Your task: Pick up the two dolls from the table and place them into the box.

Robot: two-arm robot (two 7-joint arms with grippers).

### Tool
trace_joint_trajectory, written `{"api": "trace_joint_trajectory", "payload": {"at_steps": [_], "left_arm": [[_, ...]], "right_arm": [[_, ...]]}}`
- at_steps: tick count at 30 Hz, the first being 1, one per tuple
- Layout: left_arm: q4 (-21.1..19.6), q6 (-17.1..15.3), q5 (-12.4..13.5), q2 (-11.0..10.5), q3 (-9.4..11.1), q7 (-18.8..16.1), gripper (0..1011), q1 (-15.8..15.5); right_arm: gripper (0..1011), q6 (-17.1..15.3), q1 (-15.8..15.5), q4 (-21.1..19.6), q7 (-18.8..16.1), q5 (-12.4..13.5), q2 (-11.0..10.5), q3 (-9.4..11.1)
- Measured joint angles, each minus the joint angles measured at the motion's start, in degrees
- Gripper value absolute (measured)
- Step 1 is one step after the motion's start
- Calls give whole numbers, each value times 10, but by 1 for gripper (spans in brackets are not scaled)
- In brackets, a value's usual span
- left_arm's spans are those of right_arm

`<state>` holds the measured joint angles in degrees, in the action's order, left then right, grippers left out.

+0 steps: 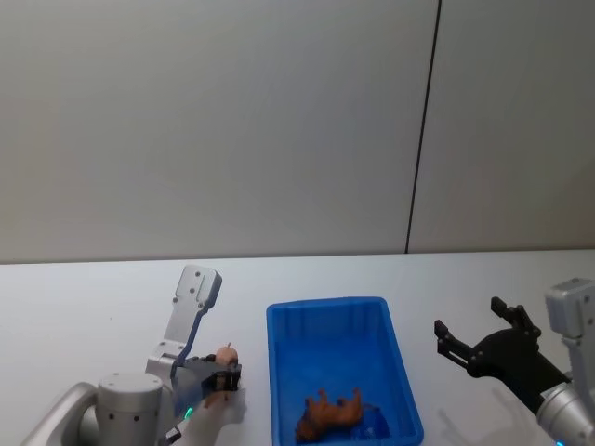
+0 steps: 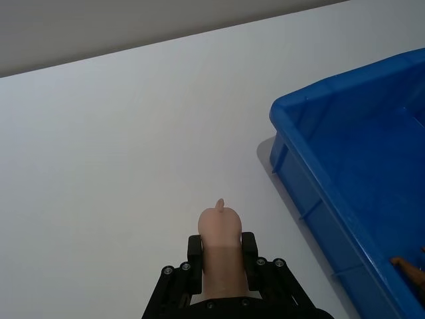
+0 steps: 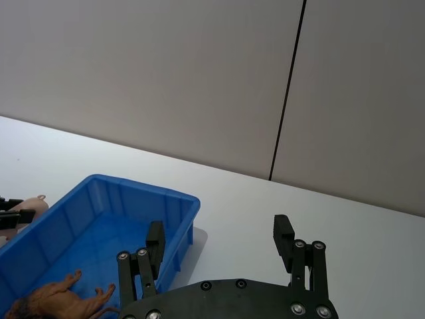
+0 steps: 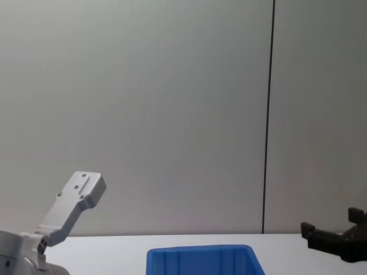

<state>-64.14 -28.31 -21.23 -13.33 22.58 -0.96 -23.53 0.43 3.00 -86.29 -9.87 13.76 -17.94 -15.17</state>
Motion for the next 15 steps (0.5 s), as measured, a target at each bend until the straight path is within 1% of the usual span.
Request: {"api": "trace_joint_trajectory", "payload": {"at_steps": [6, 15], "left_arm": [[0, -2, 8, 1, 1, 1, 360, 1], [-7, -5, 32, -1, 4, 5, 360, 4]], "right_arm": [[1001, 0, 0, 0, 0, 0, 0, 0], [1001, 0, 0, 0, 0, 0, 0, 0]]}}
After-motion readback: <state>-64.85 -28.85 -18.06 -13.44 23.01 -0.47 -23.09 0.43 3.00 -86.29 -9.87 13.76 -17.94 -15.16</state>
